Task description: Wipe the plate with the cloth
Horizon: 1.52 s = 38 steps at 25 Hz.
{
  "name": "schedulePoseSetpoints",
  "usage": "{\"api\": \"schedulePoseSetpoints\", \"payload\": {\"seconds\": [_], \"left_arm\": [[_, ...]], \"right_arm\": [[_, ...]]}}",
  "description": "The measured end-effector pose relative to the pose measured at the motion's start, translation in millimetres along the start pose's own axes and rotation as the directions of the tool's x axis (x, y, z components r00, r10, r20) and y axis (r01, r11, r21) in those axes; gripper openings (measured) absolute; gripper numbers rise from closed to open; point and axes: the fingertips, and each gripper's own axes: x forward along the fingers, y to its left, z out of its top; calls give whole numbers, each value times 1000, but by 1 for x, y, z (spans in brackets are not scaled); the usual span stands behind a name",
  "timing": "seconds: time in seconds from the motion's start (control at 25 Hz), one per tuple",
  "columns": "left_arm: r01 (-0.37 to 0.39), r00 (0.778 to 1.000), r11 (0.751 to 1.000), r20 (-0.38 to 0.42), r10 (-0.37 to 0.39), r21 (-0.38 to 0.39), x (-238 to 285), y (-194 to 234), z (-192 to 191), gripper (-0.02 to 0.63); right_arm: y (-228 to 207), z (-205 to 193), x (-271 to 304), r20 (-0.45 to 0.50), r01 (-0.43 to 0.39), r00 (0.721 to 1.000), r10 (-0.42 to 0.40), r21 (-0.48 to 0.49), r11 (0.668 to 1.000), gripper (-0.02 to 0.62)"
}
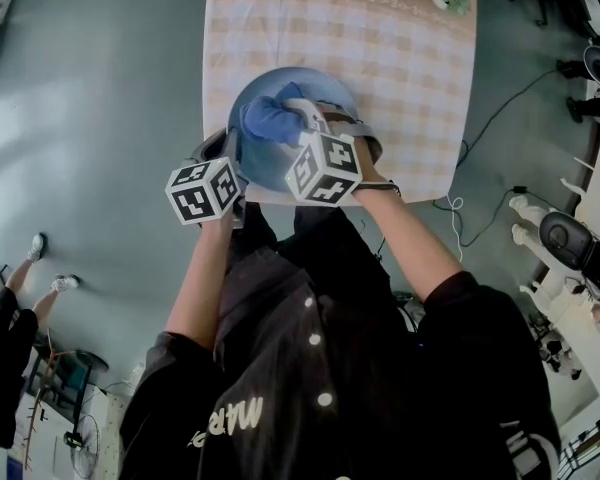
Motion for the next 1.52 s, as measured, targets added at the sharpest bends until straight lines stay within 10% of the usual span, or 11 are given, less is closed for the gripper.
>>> {"api": "schedulePoseSetpoints", "payload": {"seconds": [1.52], "left_arm": [[20, 1000, 1000, 0, -20, -9, -1, 0, 0, 29]], "right_arm": [[22, -45, -1, -129, -73, 990, 58, -118, 990, 193]]}}
